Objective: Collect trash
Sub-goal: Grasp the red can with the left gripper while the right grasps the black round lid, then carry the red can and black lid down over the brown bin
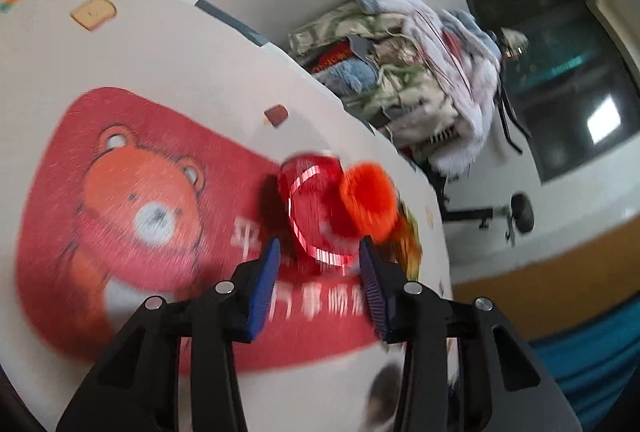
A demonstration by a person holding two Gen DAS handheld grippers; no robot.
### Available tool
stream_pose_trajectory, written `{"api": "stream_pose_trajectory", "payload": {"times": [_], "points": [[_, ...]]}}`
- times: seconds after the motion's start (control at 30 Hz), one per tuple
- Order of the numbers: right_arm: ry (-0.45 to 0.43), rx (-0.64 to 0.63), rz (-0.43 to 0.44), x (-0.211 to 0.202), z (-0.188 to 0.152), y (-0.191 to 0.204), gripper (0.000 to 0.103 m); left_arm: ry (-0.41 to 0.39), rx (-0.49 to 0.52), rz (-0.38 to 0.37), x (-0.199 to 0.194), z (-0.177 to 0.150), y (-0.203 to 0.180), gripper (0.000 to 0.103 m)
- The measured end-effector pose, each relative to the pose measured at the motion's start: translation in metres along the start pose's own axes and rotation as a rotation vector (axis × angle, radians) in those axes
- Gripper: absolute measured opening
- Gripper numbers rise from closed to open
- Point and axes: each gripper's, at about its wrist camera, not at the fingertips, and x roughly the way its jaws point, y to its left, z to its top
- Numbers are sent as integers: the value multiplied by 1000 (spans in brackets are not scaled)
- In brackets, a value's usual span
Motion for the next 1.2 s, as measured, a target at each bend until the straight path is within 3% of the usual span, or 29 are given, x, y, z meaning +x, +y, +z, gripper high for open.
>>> {"api": "stream_pose_trajectory", "payload": {"times": [0.27,0.33,0.4,0.5,0.67,0.77,0.97,1.2], "points": [[-13,52,-2,-9,-2,-24,93,34,-21,24,50,13,6,35],[-10,54,-6,-8,-3,-26,93,40,-38,18,57,12,11,15],[-3,57,-10,-7,-5,-28,93,16,-23,6,53,10,11,10],[2,59,-7,-8,-7,-28,93,-13,66,34,37,10,1,7],[-9,68,9,-15,-11,-25,93,-68,363,141,-18,6,-34,7],[-16,68,21,-20,-12,-17,93,-74,479,186,-50,-6,-45,7],[-34,35,51,-40,-16,6,93,-73,562,208,-104,-44,-46,7],[-37,-6,69,-64,-32,31,93,-32,589,168,-140,-101,-43,7]]}}
